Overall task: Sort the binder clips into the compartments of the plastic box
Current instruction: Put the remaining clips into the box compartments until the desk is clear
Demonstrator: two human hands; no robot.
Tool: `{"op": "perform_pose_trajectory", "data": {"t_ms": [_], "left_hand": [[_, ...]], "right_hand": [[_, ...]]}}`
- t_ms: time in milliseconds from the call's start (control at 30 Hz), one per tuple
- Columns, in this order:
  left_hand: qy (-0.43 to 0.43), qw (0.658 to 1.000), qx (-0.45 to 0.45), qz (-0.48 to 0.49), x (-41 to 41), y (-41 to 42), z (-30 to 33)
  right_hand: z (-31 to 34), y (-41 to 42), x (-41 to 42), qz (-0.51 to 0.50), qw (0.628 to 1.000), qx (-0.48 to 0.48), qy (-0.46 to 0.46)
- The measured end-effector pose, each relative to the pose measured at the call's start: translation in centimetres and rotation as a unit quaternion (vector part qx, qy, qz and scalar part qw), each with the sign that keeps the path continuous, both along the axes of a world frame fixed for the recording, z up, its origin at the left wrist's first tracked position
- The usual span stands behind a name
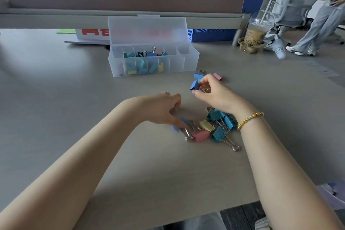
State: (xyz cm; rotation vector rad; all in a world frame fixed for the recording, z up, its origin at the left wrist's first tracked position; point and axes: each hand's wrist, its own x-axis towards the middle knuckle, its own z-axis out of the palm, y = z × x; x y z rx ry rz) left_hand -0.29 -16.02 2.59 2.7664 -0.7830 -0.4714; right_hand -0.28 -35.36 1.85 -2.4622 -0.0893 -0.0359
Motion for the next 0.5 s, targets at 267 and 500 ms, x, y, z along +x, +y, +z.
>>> {"op": "perform_pose_trajectory", "data": {"t_ms": [267,500], "left_hand": [[0.000,0.997,-0.078,0.020,2.7,2.5,-0.6],[-0.019,1.000,-0.013,-0.011,5.3,2.3,0.2]], "right_hand": [[-0.7,1.7,1.3,-0.010,0.988,0.142,-0.059],[0.9,4.4,6.8,0.002,0.984,0.171,-0.049]]}}
